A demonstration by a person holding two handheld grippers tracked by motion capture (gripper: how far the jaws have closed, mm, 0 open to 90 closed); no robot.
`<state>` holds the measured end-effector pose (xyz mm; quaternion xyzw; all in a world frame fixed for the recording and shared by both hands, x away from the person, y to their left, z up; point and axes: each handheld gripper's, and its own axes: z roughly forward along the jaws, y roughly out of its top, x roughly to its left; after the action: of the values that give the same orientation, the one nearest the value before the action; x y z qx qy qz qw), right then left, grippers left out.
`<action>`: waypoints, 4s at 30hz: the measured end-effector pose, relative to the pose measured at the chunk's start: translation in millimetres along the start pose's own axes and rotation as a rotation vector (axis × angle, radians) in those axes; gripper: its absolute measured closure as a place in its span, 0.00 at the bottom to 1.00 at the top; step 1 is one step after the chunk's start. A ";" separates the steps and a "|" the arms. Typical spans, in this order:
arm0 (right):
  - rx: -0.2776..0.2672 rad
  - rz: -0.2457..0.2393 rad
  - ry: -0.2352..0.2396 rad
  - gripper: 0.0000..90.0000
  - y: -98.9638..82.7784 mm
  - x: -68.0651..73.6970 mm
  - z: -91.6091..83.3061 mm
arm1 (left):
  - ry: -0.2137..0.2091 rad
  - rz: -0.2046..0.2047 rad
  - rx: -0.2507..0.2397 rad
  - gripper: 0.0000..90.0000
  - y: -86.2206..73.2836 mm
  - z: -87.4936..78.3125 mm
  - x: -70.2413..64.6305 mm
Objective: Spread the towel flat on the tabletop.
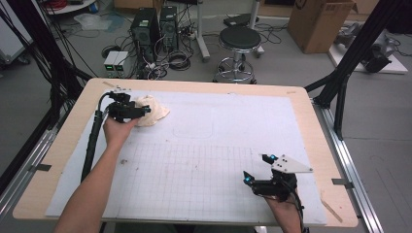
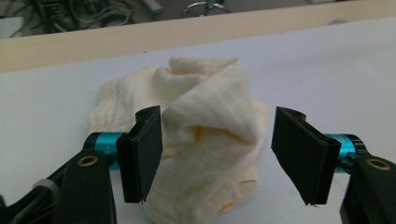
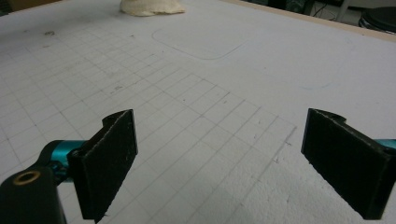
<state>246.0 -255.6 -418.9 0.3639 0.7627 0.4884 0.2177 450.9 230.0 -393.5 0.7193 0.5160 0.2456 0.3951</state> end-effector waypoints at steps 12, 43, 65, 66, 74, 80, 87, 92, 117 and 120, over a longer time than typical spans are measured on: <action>-0.001 0.012 0.008 0.11 -2.8 -1.9 -3.3 | 0.013 -0.014 0.062 0.64 -12.7 28.5 -6.5; 0.003 -0.003 0.014 0.11 0.4 1.8 1.0 | -0.204 0.053 -0.063 0.87 15.5 -50.0 -46.7; 0.007 -0.015 0.007 0.11 0.7 5.0 -1.7 | -0.466 0.149 -0.107 0.86 -3.8 -96.4 -156.2; 0.004 -0.021 0.006 0.11 0.6 4.4 -2.0 | -0.478 0.158 -0.104 0.86 -4.5 -97.1 -161.2; 0.001 -0.022 0.001 0.11 -0.3 3.7 -4.6 | -0.559 0.179 -0.067 0.86 -17.6 -91.9 -197.7; 0.010 -0.022 0.003 0.11 -0.8 4.2 -4.0 | -0.541 0.168 -0.032 0.86 -26.5 -74.3 -203.7; 0.034 -0.038 0.021 0.11 -1.1 6.1 0.7 | -0.448 0.179 0.034 0.84 -35.4 -46.2 -195.0; 0.053 -0.042 0.032 0.11 -1.1 8.4 3.3 | -0.407 0.177 0.077 0.83 -41.9 -29.1 -191.2; 0.091 -0.110 0.158 0.33 35.2 19.2 49.1 | -0.395 0.154 -0.121 0.43 -68.5 -109.6 -123.7; 0.096 -0.106 0.167 0.36 37.8 17.6 55.7 | -0.385 0.160 -0.138 0.40 -77.8 -122.4 -112.3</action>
<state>286.0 -199.8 -408.2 0.2909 0.8190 0.4676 0.1611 276.1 175.5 -381.8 0.7629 0.3539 0.1690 0.5140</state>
